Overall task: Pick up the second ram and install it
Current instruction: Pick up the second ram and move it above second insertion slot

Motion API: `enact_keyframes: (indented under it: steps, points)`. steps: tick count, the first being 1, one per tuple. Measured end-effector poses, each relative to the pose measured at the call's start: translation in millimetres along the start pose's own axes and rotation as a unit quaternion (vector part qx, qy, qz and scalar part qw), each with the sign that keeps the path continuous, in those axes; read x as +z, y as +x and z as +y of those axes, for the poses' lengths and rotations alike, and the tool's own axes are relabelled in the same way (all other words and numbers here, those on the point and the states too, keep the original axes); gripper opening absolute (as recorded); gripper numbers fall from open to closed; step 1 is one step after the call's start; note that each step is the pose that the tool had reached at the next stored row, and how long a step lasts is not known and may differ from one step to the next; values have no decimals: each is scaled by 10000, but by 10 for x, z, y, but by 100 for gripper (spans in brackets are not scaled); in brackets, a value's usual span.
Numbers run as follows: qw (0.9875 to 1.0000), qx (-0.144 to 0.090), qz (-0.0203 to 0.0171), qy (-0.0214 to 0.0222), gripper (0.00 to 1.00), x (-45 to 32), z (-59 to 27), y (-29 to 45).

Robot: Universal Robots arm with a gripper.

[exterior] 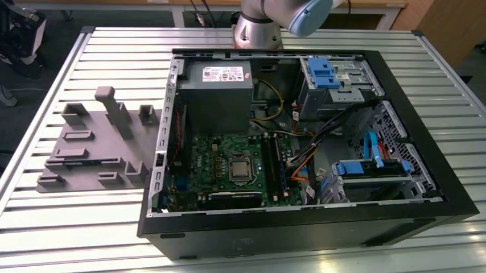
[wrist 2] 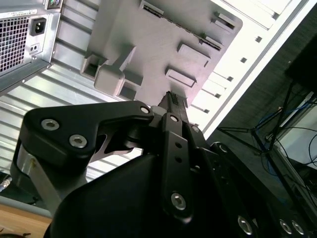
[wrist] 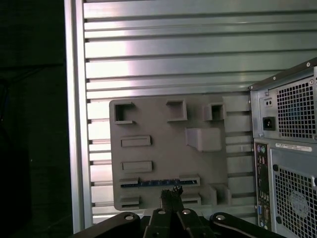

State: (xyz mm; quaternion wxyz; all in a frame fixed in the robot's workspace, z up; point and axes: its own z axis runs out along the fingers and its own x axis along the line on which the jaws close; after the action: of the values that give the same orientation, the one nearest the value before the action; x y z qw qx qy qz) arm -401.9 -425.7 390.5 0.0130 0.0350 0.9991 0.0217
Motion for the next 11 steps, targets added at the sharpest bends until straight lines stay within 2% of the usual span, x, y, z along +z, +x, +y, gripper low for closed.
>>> enact_keyframes:
  steps: [5, 11]
  points:
    - [9996, -296, 13, -8, 11, 1, -2, 14]
    - [9978, -659, 29, -16, 11, 1, -5, 32]
